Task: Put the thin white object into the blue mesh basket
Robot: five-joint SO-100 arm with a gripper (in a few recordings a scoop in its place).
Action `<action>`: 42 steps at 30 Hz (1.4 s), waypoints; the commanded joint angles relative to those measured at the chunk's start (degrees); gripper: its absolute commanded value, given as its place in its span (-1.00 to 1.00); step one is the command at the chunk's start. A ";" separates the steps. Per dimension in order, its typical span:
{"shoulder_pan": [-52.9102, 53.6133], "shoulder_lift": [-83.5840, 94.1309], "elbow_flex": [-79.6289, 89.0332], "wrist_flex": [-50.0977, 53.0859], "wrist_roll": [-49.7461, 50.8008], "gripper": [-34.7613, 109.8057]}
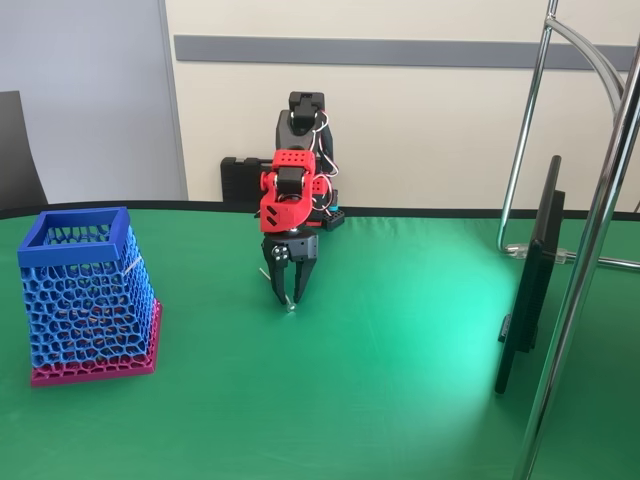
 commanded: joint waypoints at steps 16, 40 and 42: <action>-0.35 -1.93 -4.22 -0.35 -0.79 -0.34; -0.53 -0.79 -2.99 -0.97 -1.14 -0.45; -0.79 1.05 -1.85 -0.97 -1.49 -0.45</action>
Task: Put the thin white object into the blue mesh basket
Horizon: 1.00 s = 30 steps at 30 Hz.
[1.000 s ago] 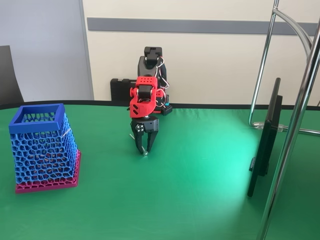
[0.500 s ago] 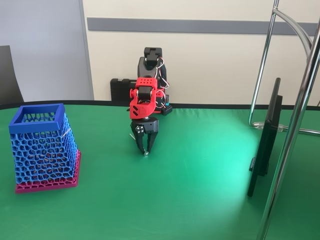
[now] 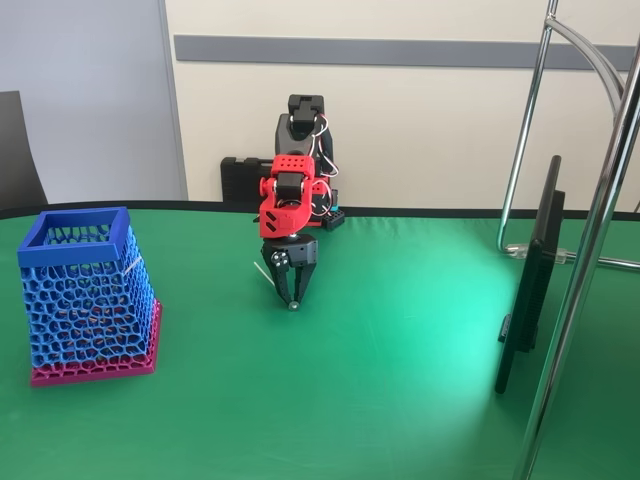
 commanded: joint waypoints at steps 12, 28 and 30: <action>0.62 15.21 2.37 1.67 -5.36 -0.45; 10.11 23.20 -9.23 5.71 -17.93 -0.47; 10.72 23.64 -12.39 7.03 -20.04 -0.46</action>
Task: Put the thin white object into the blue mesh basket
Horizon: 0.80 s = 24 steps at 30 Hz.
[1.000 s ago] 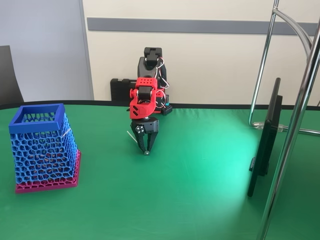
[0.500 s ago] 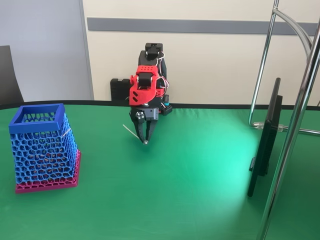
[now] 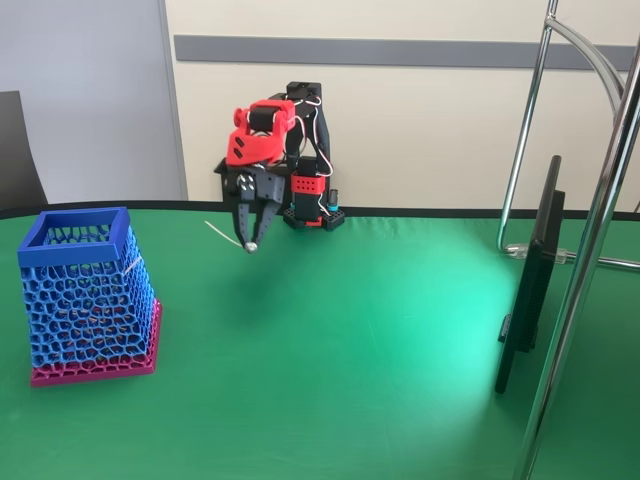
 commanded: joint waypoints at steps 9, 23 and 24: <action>2.02 4.48 -16.87 1.85 -11.87 -0.48; 6.77 -4.22 -37.44 -1.93 -10.46 -0.47; 7.12 -5.27 -38.67 -1.93 -9.84 -0.47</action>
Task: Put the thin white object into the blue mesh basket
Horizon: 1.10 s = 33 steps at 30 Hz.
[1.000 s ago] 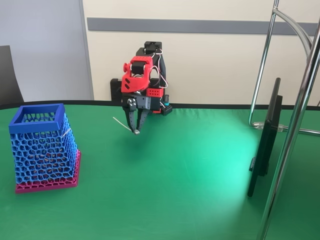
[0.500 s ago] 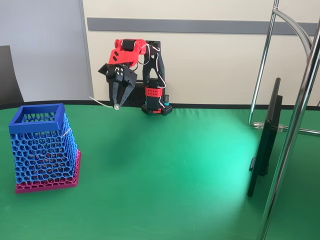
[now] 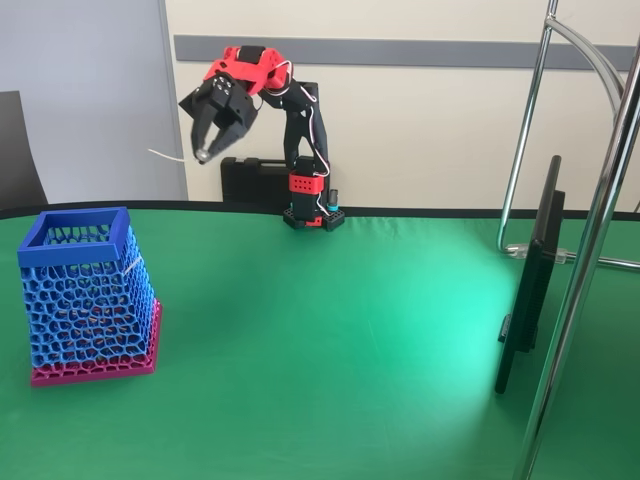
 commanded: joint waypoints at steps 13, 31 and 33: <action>3.69 -15.56 -20.65 -0.97 6.42 -0.47; 3.78 -24.43 -34.10 -8.26 -4.13 -0.48; 4.13 -25.40 -34.10 -10.72 -5.89 -0.49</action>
